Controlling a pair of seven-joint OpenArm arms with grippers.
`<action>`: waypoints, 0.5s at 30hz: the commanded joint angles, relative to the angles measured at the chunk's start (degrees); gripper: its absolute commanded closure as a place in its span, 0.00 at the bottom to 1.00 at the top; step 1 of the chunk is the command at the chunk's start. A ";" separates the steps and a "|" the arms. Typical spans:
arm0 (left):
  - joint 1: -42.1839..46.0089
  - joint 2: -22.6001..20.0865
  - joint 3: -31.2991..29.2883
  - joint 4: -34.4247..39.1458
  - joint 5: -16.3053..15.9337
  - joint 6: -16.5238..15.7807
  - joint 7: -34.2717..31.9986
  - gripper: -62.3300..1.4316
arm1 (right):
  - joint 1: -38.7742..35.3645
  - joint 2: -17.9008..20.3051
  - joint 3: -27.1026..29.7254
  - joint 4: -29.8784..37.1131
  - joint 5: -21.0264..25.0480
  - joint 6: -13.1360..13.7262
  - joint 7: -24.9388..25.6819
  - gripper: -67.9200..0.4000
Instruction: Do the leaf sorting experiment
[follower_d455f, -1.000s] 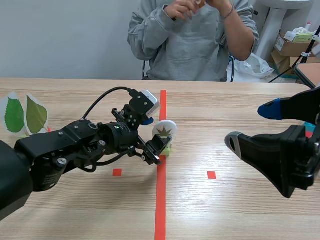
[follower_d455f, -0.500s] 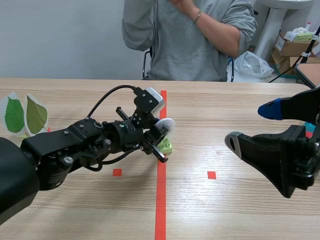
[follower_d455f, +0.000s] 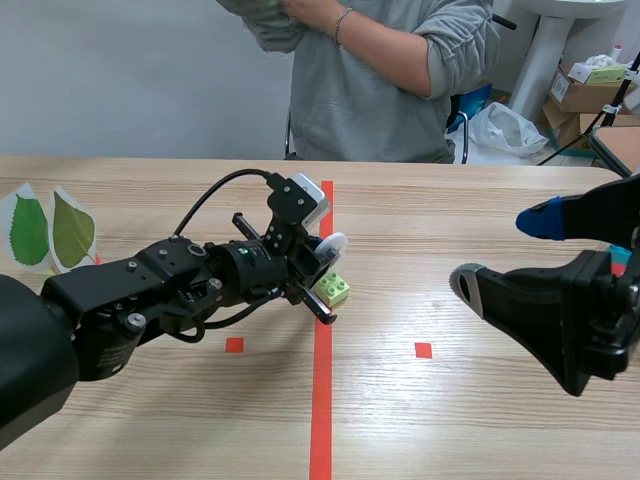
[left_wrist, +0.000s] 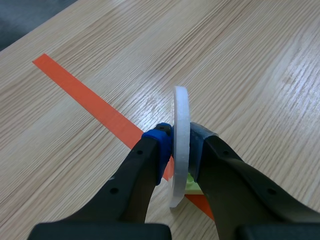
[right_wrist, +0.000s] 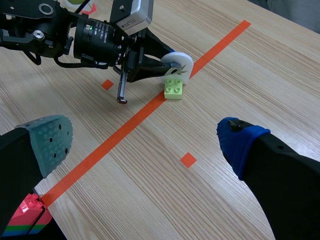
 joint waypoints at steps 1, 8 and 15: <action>-0.63 0.31 -0.22 0.92 -0.87 -0.20 -1.44 0.92 | 0.55 0.24 0.79 0.07 0.72 -0.28 0.87 0.13; 1.77 -2.49 -4.35 3.61 -3.48 -1.66 -1.03 0.92 | 0.55 0.24 0.79 0.07 0.35 -0.28 0.87 0.13; 6.64 -5.64 -14.93 8.55 -6.47 -2.32 0.85 0.92 | 0.52 0.24 0.79 0.07 0.37 -0.28 0.85 0.13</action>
